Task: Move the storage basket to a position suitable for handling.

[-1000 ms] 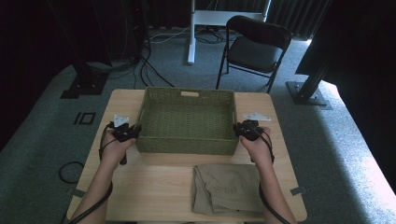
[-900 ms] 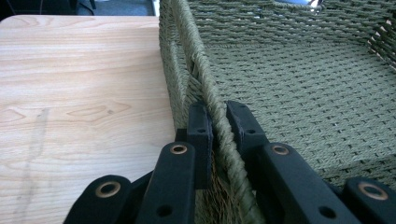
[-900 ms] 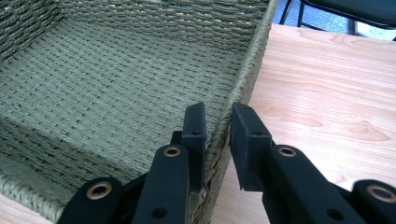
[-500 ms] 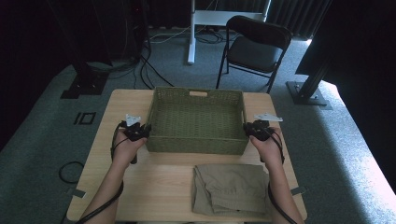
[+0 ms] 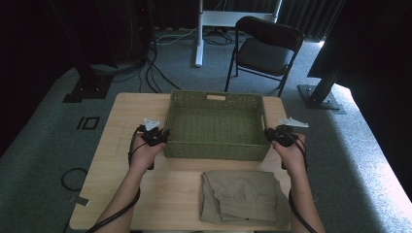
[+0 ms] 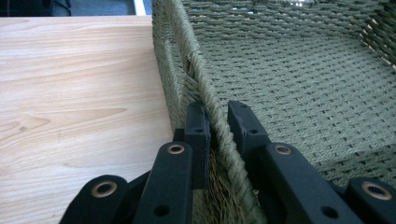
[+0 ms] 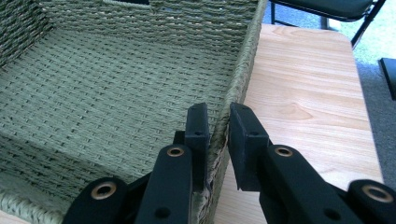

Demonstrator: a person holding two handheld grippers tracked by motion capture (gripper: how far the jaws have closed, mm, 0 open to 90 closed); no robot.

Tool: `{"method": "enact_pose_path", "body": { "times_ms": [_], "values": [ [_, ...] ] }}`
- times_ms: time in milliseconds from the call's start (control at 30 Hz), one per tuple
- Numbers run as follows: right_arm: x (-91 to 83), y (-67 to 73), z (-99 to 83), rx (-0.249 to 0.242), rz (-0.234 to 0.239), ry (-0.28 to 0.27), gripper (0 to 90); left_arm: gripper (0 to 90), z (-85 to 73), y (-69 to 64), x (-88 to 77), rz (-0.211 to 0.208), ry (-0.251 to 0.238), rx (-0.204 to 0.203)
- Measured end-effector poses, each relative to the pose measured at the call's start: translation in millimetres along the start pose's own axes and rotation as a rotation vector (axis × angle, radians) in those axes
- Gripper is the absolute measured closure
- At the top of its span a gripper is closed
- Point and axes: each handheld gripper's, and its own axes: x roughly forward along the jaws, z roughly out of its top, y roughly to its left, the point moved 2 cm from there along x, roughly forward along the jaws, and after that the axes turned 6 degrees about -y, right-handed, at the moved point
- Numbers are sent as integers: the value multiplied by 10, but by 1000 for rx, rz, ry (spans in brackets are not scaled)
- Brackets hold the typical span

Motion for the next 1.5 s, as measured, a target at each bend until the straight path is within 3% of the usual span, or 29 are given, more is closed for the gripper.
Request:
{"method": "enact_pose_path", "body": {
  "times_ms": [333, 833, 1333, 1467, 1500],
  "values": [
    [-52, -198, 5, -7, -37, 16, 795, 785, 21, -218, 81, -24, 10, 8],
    [-35, -533, 29, 75, -56, 7, 810, 768, 107, -449, 267, -51, 29, 17],
    [-35, -551, 29, 74, -46, 10, 806, 744, 111, -434, 260, -68, 38, 27],
    [-35, -552, 27, 69, -45, 8, 803, 699, 114, -444, 256, -77, 41, 33],
    [-37, -552, 24, 65, -43, 5, 796, 667, 123, -442, 246, -95, 39, 34]
  ]
}}
